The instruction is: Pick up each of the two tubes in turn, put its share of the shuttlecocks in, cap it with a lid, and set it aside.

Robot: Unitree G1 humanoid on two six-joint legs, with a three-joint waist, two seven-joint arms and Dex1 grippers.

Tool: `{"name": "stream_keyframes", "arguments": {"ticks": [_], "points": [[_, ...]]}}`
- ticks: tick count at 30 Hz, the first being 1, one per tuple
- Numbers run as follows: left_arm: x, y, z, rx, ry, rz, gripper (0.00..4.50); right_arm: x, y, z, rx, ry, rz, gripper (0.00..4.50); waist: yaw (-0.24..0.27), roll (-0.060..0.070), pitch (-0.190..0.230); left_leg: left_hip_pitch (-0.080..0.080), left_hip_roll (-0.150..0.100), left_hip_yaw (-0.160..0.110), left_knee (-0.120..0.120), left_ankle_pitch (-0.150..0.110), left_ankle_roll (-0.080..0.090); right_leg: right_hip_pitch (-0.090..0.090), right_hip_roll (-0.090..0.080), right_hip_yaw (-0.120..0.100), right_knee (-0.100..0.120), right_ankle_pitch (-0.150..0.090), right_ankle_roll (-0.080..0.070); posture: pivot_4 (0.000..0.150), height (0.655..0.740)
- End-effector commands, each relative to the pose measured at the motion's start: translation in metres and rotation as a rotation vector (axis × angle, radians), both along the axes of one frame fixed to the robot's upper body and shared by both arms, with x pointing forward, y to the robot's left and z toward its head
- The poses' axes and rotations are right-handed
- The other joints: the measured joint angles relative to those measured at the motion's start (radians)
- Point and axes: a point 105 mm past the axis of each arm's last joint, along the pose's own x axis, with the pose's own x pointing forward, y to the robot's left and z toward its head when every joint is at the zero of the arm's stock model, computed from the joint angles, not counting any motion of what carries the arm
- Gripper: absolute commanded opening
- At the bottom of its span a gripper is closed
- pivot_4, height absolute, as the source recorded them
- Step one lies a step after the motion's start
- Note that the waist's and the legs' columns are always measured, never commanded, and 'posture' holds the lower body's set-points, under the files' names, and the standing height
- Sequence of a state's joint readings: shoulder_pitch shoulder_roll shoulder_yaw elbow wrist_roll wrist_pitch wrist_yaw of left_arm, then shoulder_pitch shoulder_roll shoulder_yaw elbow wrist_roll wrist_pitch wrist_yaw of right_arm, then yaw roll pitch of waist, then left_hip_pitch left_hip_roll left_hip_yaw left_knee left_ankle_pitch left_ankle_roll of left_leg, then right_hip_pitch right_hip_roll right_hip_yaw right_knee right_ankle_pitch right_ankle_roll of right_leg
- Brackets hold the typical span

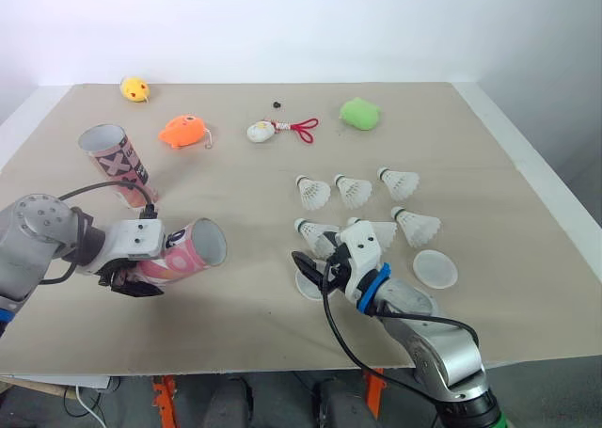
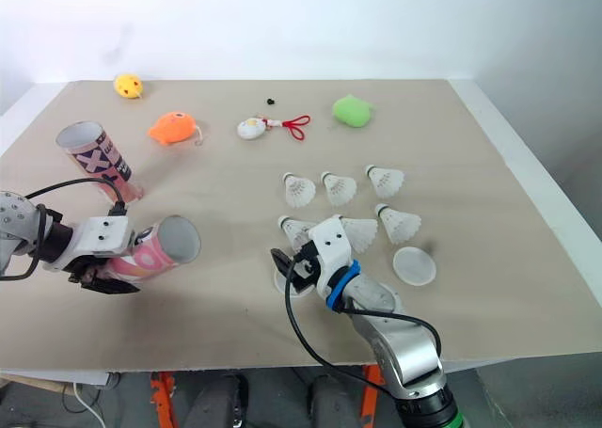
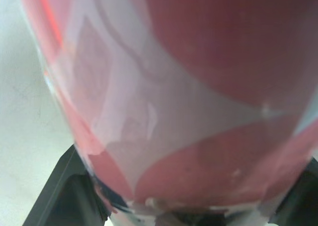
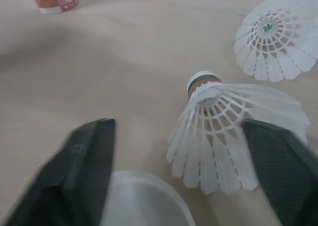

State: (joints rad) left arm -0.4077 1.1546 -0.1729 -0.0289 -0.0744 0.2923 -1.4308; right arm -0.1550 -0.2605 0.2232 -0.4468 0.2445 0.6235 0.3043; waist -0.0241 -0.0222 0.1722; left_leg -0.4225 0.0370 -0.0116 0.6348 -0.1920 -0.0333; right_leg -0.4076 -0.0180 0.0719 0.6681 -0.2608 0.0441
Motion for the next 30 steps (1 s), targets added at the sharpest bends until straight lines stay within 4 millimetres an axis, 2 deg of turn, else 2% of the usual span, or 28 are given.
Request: {"name": "stream_keyframes", "arguments": {"ticks": [1,5,6,10,16,18,23,27,30], "points": [[-0.003,-0.003,-0.012,-0.003,0.033,0.008,3.18,0.003,0.000,0.007,0.018,-0.037,-0.003,2.12,0.000,0.001,-0.001,0.000,0.000,0.000,0.000,0.000,0.000,0.000,0.000,0.000,0.000,0.000,0.000,0.150,0.7400],[-0.001,-0.003,-0.012,-0.006,0.030,0.012,3.18,0.006,0.001,0.007,0.030,-0.039,-0.004,0.17,0.000,0.002,-0.001,0.000,0.000,0.000,0.000,0.000,0.000,0.000,0.000,0.000,0.000,0.000,0.000,0.150,0.7400],[-0.001,-0.003,-0.012,-0.005,0.028,0.013,3.18,0.007,0.001,0.008,0.032,-0.041,-0.003,0.08,0.000,0.002,-0.001,0.000,0.000,0.000,0.000,0.000,0.000,0.000,0.000,0.000,0.000,0.000,0.000,0.150,0.7400],[0.001,-0.003,-0.012,-0.013,0.020,0.022,3.18,0.005,0.006,0.022,0.065,-0.089,0.057,0.08,0.000,0.004,-0.003,0.000,0.000,0.000,0.000,0.001,0.001,0.001,0.000,0.000,0.000,0.001,0.000,0.150,0.7400],[0.002,-0.006,-0.005,-0.066,0.026,0.046,3.18,-0.022,0.029,0.088,0.080,-0.287,0.470,0.08,0.000,0.007,-0.001,0.000,-0.001,0.002,0.001,0.002,0.003,0.001,-0.001,0.001,0.000,0.002,0.002,0.150,0.7400],[0.004,-0.006,-0.004,-0.070,0.025,0.051,3.18,-0.025,0.039,0.097,0.013,-0.330,0.582,0.08,0.000,0.007,-0.001,0.000,0.000,0.002,0.001,0.002,0.004,0.001,0.000,0.001,0.000,0.003,0.002,0.150,0.7400],[0.008,-0.006,-0.003,-0.074,0.013,0.058,3.18,-0.029,0.068,0.092,-0.148,-0.393,0.795,0.08,0.002,0.007,-0.001,0.000,0.000,0.001,0.001,0.002,0.004,0.001,0.000,0.000,0.000,0.002,0.001,0.150,0.7400],[0.007,-0.005,-0.003,-0.079,0.013,0.063,3.18,-0.026,0.083,0.078,-0.235,-0.427,0.854,0.08,0.002,0.007,-0.001,-0.001,-0.001,0.002,0.001,0.002,0.004,0.000,-0.001,0.000,0.000,0.003,0.004,0.150,0.7400],[0.005,-0.004,-0.003,-0.085,0.015,0.068,3.18,-0.021,0.091,0.076,-0.242,-0.444,0.867,0.08,0.001,0.007,-0.001,-0.001,0.000,0.002,0.001,0.002,0.004,0.000,0.000,0.000,0.000,0.003,0.004,0.150,0.7400]]}}
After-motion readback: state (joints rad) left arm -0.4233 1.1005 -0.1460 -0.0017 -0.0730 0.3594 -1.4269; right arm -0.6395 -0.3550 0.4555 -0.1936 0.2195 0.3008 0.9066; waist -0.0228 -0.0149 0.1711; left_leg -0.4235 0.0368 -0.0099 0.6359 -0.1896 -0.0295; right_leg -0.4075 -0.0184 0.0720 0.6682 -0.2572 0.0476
